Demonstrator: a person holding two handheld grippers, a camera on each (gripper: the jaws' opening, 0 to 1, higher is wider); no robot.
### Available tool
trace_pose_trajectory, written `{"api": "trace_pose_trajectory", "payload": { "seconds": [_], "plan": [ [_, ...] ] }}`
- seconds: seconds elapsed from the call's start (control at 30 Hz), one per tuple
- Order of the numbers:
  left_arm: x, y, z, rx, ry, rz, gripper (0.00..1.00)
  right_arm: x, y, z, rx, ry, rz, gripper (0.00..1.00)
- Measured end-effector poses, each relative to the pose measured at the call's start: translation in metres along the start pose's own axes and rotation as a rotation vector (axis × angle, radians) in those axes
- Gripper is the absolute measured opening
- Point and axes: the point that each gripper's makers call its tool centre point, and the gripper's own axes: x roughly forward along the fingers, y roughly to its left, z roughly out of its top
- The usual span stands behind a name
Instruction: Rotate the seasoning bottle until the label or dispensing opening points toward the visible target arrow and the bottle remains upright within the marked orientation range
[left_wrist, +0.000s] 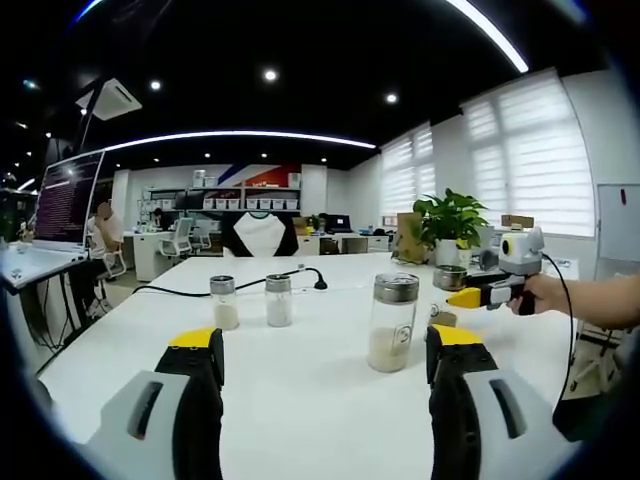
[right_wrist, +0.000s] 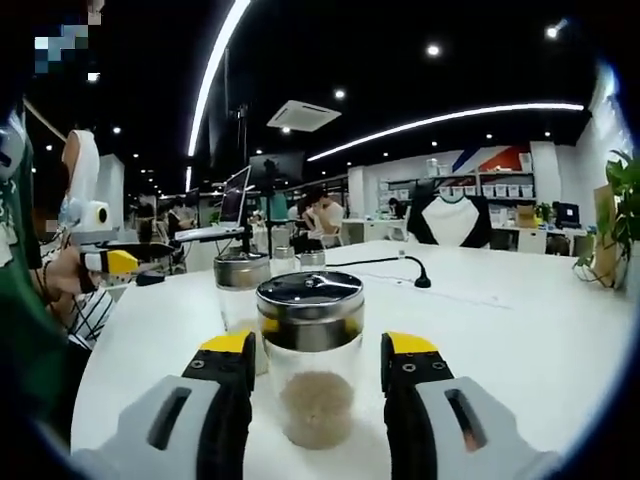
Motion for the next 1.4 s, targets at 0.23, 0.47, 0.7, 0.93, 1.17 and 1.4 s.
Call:
{"api": "trace_pose_trajectory", "payload": {
  "seconds": [0.23, 0.47, 0.7, 0.93, 1.17, 1.4],
  "plan": [
    [0.000, -0.001, -0.001, -0.002, 0.001, -0.004, 0.88, -0.007, -0.005, 0.001, -0.016, -0.017, -0.139, 0.56],
    [0.001, -0.003, -0.002, -0.003, 0.003, -0.011, 0.88, -0.011, -0.002, -0.005, 0.018, -0.025, -0.272, 0.57],
    [0.000, -0.007, -0.002, -0.006, 0.002, -0.022, 0.88, -0.011, 0.002, 0.002, 0.069, -0.061, -0.382, 0.58],
    [-0.001, -0.009, -0.003, -0.007, 0.004, -0.029, 0.88, -0.006, -0.006, -0.001, 0.093, -0.050, -0.551, 0.53],
    [-0.006, -0.004, 0.005, 0.009, -0.012, -0.033, 0.88, 0.003, -0.015, 0.011, 0.103, -0.091, -0.609, 0.51],
    [-0.008, -0.007, 0.010, 0.023, -0.020, -0.041, 0.89, 0.007, -0.018, 0.011, 0.069, -0.073, -0.626, 0.43]
  ]
}}
